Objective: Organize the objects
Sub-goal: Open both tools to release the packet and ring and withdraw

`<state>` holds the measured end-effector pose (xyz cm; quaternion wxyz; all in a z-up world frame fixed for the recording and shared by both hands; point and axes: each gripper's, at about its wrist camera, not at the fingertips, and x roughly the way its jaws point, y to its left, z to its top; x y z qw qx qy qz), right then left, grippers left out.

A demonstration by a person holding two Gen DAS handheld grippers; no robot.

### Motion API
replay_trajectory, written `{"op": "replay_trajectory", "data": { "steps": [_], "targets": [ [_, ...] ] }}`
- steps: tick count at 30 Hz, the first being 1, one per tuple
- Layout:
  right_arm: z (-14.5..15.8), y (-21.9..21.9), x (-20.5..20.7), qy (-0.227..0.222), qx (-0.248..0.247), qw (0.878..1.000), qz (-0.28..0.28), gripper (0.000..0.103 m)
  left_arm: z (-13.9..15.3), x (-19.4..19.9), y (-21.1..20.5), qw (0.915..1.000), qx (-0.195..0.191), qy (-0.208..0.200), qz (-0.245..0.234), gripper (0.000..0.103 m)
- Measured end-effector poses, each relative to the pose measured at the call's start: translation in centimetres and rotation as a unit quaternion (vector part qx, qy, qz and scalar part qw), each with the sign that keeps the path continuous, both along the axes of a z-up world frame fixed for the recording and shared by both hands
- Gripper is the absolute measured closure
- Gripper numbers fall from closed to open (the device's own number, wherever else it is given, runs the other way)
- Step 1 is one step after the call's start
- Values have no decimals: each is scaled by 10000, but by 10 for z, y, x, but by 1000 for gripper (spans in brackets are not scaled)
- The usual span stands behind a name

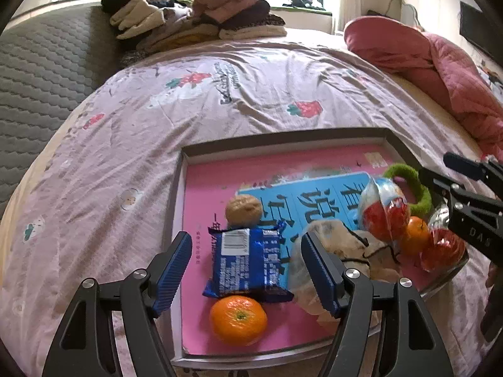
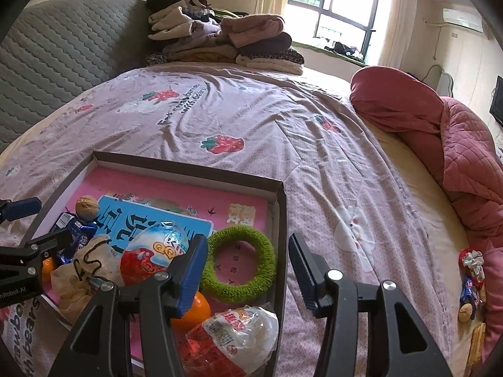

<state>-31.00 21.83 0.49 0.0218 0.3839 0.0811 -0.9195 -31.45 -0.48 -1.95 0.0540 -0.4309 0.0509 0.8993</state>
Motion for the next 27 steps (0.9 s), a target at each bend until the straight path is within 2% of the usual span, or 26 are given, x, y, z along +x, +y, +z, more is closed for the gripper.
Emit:
{"op": "replay_trajectory", "data": {
  "steps": [8,11,19,27],
  "targets": [
    [2,-1,2,15,-69,10000,30,50,18,0,-11,9995,137,243,116,29],
    [6,-2,4,58,-135,9999,48,46,23,2,-12,9994,140,305,131,29],
    [23,-1,12,265,-385,9989,54,39,38,7,-14,9984,249,466,203,27],
    [41,-6,26,453,-607,9970,124,38,53,20,-12,9973,312,621,236,25]
  ]
}}
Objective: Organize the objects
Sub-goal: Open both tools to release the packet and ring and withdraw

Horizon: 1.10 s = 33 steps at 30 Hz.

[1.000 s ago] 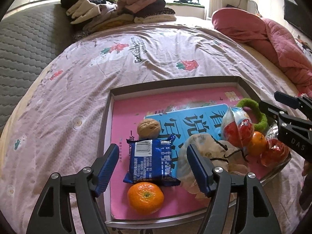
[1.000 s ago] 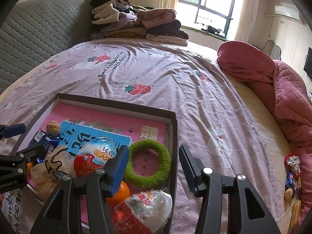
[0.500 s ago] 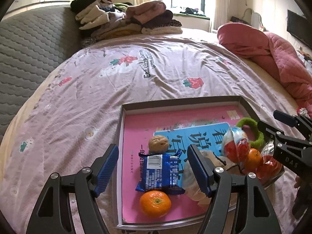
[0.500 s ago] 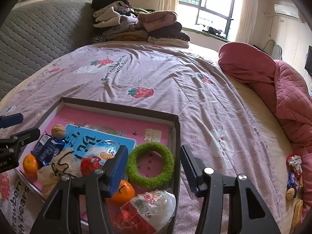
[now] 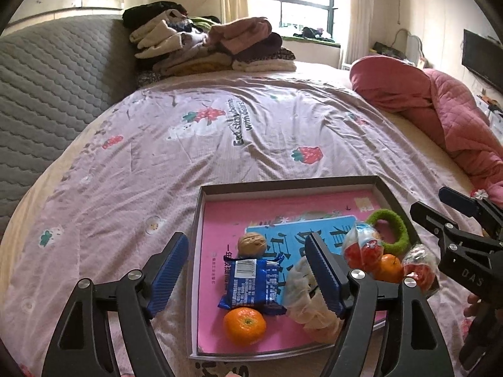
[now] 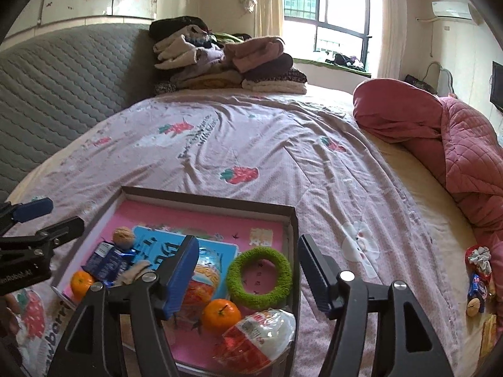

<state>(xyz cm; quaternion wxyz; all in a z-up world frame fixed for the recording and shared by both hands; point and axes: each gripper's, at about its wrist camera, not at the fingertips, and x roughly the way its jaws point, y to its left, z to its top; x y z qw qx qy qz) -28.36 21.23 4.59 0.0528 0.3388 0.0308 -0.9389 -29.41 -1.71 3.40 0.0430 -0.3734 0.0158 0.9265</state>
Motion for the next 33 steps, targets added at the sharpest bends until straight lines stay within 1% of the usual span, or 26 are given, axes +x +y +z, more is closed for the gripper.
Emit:
{"op": "replay_trajectory", "data": {
  "steps": [5,11,21,27,29,31,33],
  "targets": [
    [9,-4,11,99,-90,9999,-1,38,6,9,-2,10000,50,52,51,25],
    [19,-1,25,231,-257,9994,-55,38,15,25,-1,9992,-183,281,200,25],
    [38,3,50,406,-409,9983,-35,38,26,53,-7,9987,-160,390,276,25],
    [35,8,79,433,-524,9977,-21,37,21,79,-4,9990,-123,381,180,25],
    [29,10,90,416,-564,9975,-48,35,16,87,-2,9990,-144,394,143,25],
    [23,10,98,356,-601,9976,-17,32,9,96,-2,9985,-255,428,205,25],
    [18,9,106,285,-586,9979,32,32,1,104,-4,9989,-211,361,227,25]
  ]
}}
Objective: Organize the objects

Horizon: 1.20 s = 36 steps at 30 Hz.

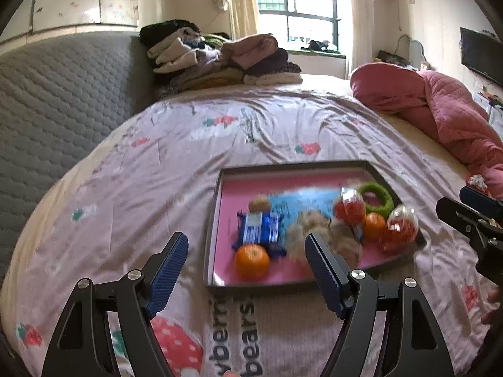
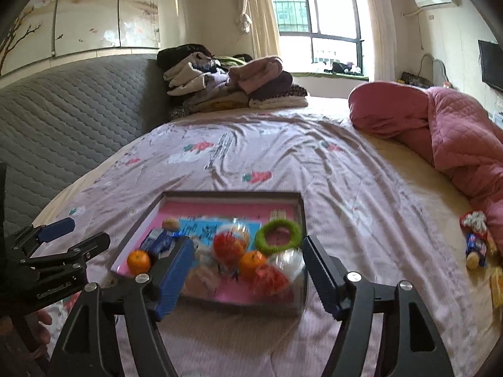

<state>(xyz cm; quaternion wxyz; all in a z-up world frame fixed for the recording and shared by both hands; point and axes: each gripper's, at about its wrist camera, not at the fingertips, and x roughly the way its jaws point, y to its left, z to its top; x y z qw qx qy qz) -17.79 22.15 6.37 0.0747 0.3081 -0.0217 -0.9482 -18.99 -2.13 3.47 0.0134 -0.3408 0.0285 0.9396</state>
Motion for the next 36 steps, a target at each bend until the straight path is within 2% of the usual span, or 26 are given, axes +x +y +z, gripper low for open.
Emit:
{"op": "replay_trajectory", "data": {
  "steps": [6,12,18,23,36],
  "targets": [
    [-9,-7,21,128,172,9998,39,32,-15,21,-2,9999,112,-90,-24,25],
    [-23,-10,39,111,18,9999,38,32,-31,37,-5,9998,128,-98,64,25],
    [-36,-23,45,51,226,9996,135,32,-45,45,-6,9995,202,-235,75,25],
    [-41,-26,50,137,249,9995,97,32,-49,47,-7,9994,198,-236,123,25],
    [-58,-19,48,-12,261,9996,-87,32,-63,51,0,9993,214,-307,-45,25]
  ]
}}
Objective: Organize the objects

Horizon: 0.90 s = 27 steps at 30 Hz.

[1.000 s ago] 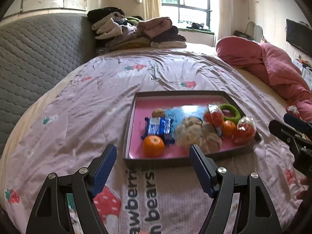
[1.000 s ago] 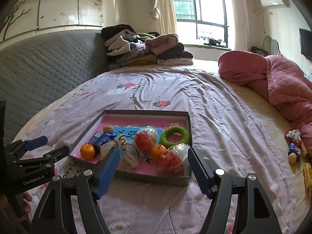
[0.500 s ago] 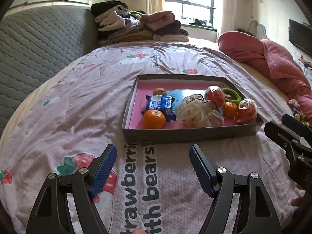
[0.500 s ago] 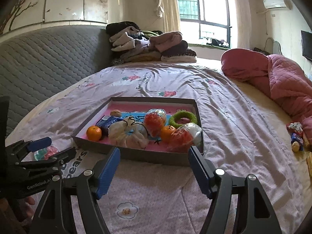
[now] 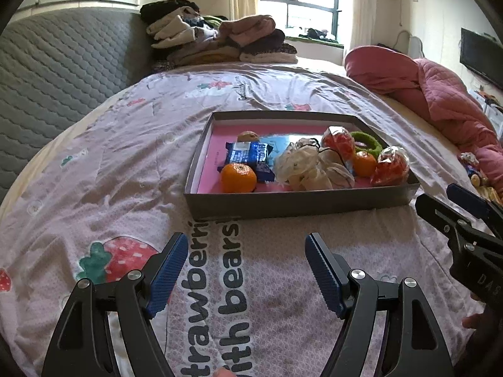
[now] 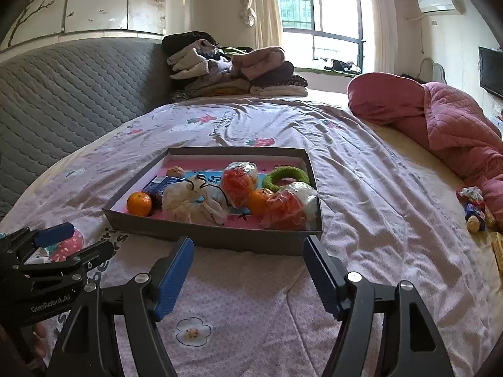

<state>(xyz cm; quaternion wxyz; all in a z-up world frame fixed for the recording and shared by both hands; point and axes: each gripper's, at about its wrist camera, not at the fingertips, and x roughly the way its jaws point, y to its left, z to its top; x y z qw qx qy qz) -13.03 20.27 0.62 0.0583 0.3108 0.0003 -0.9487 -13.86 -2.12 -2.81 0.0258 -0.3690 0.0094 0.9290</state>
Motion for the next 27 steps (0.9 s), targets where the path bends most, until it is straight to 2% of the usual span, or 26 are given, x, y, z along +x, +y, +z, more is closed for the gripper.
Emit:
{"op": "replay_trajectory", "data": {
  "steps": [15,27],
  "targets": [
    [-20,2,-5,-291,-8,9996,-62,32,-16,-6,-1,9998,13,-177,36,25],
    [-28,1,0,-258,-71,9996,-75,32,-25,-7,-2,9999,-12,-132,87,25]
  ]
}}
